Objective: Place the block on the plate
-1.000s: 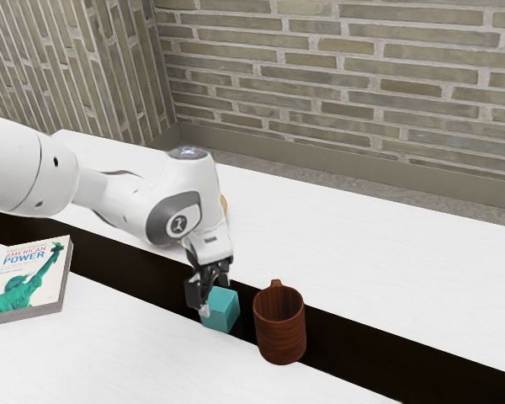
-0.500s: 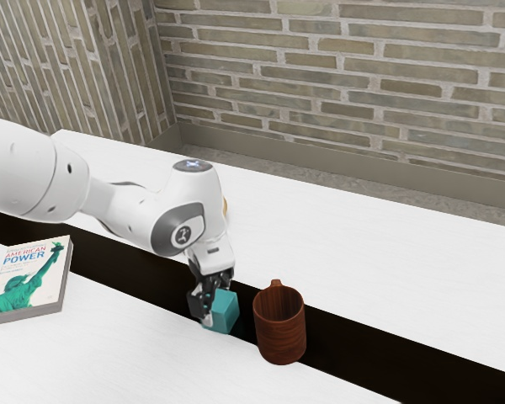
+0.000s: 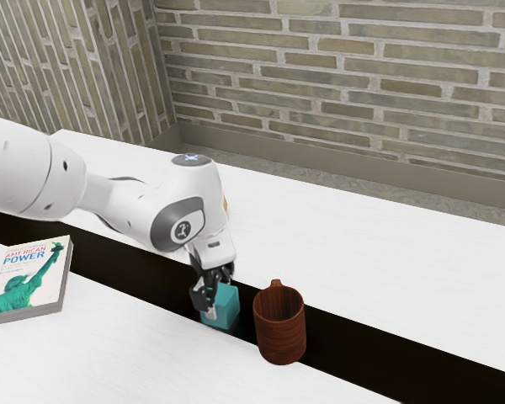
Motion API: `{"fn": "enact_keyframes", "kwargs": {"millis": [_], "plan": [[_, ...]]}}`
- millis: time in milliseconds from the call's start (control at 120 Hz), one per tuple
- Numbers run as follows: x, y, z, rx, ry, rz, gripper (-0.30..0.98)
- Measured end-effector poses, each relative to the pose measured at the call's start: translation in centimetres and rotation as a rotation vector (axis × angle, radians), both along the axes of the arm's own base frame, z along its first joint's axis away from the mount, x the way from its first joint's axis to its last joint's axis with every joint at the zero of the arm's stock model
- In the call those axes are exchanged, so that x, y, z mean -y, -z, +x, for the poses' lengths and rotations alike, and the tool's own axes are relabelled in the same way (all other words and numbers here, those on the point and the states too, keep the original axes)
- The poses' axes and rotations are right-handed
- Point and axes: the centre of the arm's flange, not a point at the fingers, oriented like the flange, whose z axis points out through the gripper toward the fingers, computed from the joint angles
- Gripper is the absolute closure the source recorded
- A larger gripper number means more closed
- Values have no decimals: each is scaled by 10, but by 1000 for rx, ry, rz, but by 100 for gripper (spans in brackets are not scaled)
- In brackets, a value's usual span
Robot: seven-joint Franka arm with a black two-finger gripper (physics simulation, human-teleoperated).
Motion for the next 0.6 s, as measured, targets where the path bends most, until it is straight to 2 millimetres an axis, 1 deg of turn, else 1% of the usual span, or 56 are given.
{"fn": "enact_keyframes", "kwargs": {"millis": [167,400,525,600], "plan": [[1,-27,2,43,-4,-5,28],[-8,-61,12,83,-29,-6,28],[-9,-80,11,98,-33,-4,28],[-10,-88,10,103,-37,-4,29]]}}
